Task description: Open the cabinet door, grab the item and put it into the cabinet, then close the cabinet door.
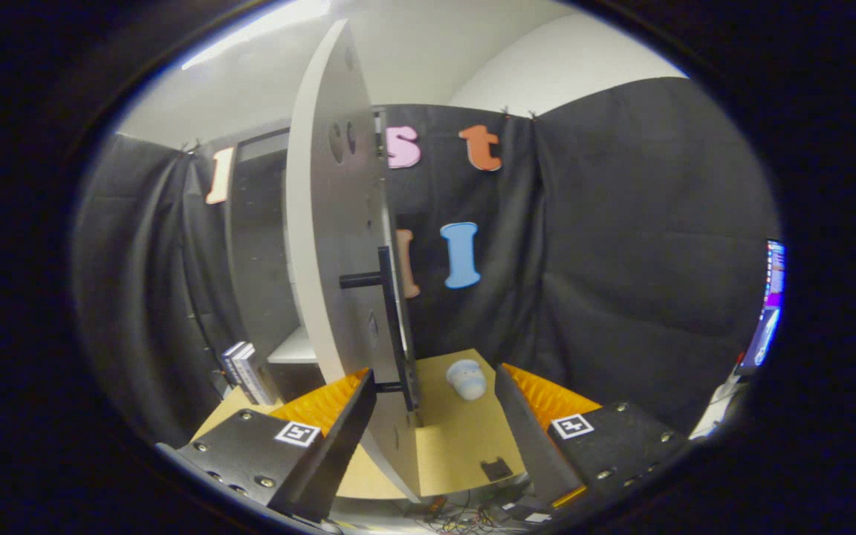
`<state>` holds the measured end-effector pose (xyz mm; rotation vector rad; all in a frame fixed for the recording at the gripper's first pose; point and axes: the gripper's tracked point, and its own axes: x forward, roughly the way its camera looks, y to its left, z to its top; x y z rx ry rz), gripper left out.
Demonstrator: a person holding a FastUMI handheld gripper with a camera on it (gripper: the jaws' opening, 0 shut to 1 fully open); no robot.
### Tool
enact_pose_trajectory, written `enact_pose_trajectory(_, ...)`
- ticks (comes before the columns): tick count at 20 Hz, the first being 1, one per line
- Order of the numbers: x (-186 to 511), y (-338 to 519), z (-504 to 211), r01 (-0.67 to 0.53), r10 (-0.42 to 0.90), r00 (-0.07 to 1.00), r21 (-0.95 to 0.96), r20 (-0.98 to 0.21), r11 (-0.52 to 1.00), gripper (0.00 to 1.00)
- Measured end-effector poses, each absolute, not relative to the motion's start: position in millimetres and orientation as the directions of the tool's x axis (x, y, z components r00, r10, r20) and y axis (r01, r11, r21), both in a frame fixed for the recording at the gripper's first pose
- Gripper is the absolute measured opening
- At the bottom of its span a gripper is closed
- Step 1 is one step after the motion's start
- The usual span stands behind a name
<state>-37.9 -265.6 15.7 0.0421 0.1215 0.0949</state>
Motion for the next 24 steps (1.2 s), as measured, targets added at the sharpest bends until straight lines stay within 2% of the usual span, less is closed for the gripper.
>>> enact_pose_trajectory(2, -34.9, -233.0, 12.2, -0.188, 0.194, 0.975, 0.068, -0.111, 0.980, 0.97)
enact_pose_trajectory(6, -27.5, -186.0, 1.2, -0.303, 0.312, 0.941, 0.084, -0.127, 0.949, 0.97)
enact_pose_trajectory(17, 6.3, -130.1, -20.1, -0.420, 0.436, 0.887, 0.129, -0.151, 0.898, 0.97)
enact_pose_trajectory(24, 31.8, -54.9, -27.5, -0.500, 0.514, 0.843, 0.124, -0.160, 0.857, 1.00)
